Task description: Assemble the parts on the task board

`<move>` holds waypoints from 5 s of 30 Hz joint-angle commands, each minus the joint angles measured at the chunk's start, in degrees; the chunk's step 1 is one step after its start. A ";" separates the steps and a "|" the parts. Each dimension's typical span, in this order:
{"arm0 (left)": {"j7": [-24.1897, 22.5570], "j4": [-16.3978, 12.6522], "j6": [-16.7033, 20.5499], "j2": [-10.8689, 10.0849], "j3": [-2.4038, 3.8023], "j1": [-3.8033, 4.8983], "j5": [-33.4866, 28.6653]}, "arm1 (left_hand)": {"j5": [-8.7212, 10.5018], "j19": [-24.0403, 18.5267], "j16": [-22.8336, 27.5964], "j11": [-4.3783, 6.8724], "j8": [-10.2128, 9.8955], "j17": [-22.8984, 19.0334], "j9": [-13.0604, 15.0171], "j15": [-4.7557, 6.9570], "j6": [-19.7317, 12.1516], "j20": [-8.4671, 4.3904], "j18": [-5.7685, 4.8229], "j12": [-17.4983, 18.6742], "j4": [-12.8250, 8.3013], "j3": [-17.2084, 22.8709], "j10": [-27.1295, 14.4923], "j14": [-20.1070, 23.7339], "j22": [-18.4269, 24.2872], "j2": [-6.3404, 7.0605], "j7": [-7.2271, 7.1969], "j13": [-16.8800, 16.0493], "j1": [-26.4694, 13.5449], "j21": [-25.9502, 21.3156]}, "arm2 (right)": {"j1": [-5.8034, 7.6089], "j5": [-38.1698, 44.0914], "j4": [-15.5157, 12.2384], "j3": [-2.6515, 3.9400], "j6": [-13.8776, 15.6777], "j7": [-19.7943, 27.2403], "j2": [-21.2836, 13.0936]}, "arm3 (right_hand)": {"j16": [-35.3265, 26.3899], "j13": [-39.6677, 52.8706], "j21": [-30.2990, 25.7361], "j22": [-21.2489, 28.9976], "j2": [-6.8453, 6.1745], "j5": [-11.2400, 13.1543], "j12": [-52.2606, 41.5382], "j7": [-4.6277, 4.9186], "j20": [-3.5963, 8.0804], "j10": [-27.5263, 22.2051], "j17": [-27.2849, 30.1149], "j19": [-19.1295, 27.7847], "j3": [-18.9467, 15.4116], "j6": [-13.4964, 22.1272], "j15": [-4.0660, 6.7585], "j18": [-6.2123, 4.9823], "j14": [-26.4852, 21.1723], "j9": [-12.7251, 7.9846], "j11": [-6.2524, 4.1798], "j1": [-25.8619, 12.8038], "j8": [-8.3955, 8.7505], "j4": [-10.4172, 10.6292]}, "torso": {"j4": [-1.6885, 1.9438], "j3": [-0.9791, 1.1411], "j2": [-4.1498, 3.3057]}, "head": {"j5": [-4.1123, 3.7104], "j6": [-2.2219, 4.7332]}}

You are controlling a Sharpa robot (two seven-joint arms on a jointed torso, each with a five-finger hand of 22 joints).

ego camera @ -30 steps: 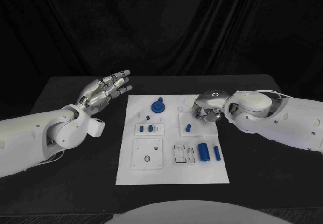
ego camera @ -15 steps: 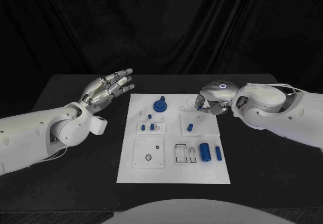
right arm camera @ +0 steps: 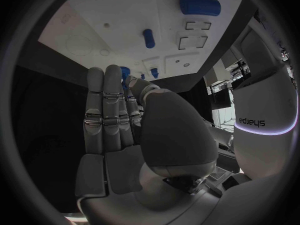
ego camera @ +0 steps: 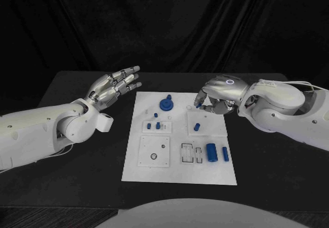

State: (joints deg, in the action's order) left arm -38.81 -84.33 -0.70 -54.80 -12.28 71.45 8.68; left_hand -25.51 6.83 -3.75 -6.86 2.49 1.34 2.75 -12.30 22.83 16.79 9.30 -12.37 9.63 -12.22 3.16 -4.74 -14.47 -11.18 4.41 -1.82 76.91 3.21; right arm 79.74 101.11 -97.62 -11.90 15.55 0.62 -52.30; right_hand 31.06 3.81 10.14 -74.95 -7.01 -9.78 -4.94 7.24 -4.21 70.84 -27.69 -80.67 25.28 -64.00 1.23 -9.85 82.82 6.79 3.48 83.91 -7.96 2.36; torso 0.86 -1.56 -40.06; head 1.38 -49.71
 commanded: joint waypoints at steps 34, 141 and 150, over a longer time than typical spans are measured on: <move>-7.46 0.86 -2.43 1.51 0.04 -0.54 -0.36 | -0.42 0.61 -0.66 -0.54 0.30 0.11 0.18 -0.53 0.41 0.00 -0.99 -1.08 -0.49 0.08 0.24 -0.28 -0.05 -0.36 0.78 -0.19 0.49 0.27 | -8.33 0.13 2.03 0.02 -7.80 -1.90 14.70 | 0.27 -0.07 2.69 -1.42 0.31 -0.18 0.62 0.29 0.15 -0.10 -0.37 -0.19 -0.11 1.26 0.11 0.29 0.45 -0.42 0.31 -0.05 1.11 -0.29 | 0.02 -0.02 -0.06 | 4.18 -0.29; -6.18 2.43 -4.22 2.60 0.04 -1.58 -0.37 | -0.49 1.06 -1.06 -0.01 0.55 0.14 0.36 -0.79 1.61 -0.06 -1.42 -1.19 -0.79 0.23 0.21 -0.40 0.18 -1.05 2.23 -0.17 0.48 0.32 | -9.94 0.13 2.29 0.02 -6.67 0.04 14.13 | 4.34 2.27 -5.98 -0.28 0.09 6.57 -6.38 -2.21 -1.69 -12.42 -1.59 2.63 -14.37 17.12 -1.41 -0.45 -5.21 -2.65 1.63 -4.68 3.40 6.23 | 0.03 0.02 -0.05 | 6.24 -0.29; -6.08 2.52 -4.34 2.68 0.04 -1.61 -0.37 | -0.51 1.07 -1.08 -0.01 0.55 0.14 0.36 -0.81 1.60 -0.06 -1.43 -1.15 -0.81 0.24 0.19 -0.41 0.20 -1.07 2.25 -0.16 0.49 0.32 | -9.96 0.13 2.90 0.02 -8.27 0.55 14.44 | 4.73 3.65 -6.13 -0.28 0.64 6.49 -9.52 -1.72 -1.64 -10.32 -1.42 2.56 -14.88 17.32 -1.28 -0.49 -5.46 -2.76 1.16 -4.19 3.65 6.72 | 0.02 0.00 -0.05 | 6.27 -0.29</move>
State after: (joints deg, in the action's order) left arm -38.84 -81.78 -4.29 -52.23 -12.29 69.95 8.65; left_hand -25.71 7.65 -4.64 -7.08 2.72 1.39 3.05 -12.70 24.36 16.78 8.38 -13.49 9.17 -12.07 3.38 -5.14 -14.33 -11.63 6.36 -1.93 77.36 3.21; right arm 69.90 101.09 -94.73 -11.89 7.74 0.42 -37.96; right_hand 35.49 7.39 4.31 -74.91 -6.91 -3.40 -14.27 5.13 -5.63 60.14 -29.19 -78.00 10.82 -46.67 -0.06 -9.85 77.73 4.09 4.77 79.61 -4.34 9.09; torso 0.86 -1.55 -40.09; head 7.64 -49.99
